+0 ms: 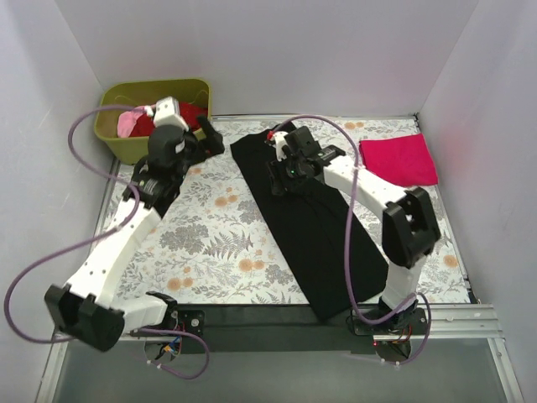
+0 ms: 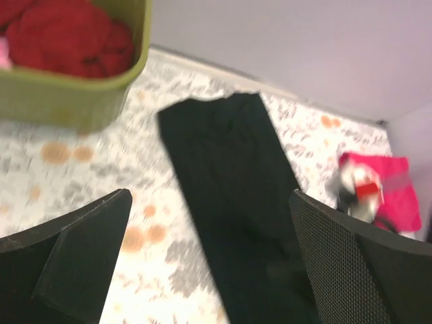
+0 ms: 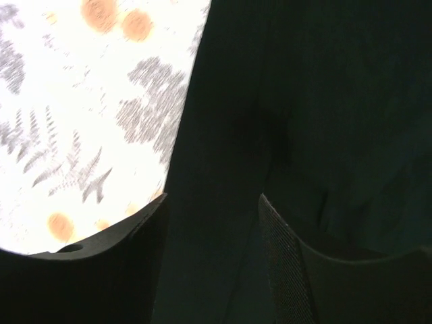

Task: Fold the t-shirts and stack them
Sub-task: Fold the tshirt

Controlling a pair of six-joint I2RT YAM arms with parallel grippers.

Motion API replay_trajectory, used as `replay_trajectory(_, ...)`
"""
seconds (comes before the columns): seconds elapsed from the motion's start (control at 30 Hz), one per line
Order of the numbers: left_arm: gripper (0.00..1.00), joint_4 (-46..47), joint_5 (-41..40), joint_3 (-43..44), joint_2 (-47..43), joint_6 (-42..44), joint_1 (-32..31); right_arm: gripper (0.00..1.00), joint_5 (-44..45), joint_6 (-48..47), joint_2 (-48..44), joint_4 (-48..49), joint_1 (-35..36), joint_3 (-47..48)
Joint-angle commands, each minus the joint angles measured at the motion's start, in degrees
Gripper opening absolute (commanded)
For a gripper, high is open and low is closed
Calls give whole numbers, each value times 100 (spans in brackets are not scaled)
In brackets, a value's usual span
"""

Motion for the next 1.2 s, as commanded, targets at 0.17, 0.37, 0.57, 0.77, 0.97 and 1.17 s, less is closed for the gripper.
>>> replay_trajectory(0.17, 98, 127, 83, -2982, -2030, -139, -10, 52, -126, -261, 1594, 519, -39, 1390)
replay_trajectory(0.37, 98, 401, 136, -4091, -2701, -209, -2, 52, -56, -208, 2175, 966, -39, 1338)
replay_trajectory(0.57, 98, 612, 303, -4338, -2606, -201, -10, 52, -179, 212, 3044, 1099, -47, 2198)
replay_trajectory(0.77, 98, 594, 171, -4329, -2517, -148, -2, 53, -266, 881, 4125, 1222, -91, 3639)
replay_trajectory(0.97, 98, 594, 312, -4346, -2403, -174, -10, 56, -1170, 1750, 4593, 2153, -135, 4194)
replay_trajectory(1.17, 98, 428, 1022, -4215, -1999, -463, -10, 59, -1278, 1577, 3268, 2198, -249, 3318)
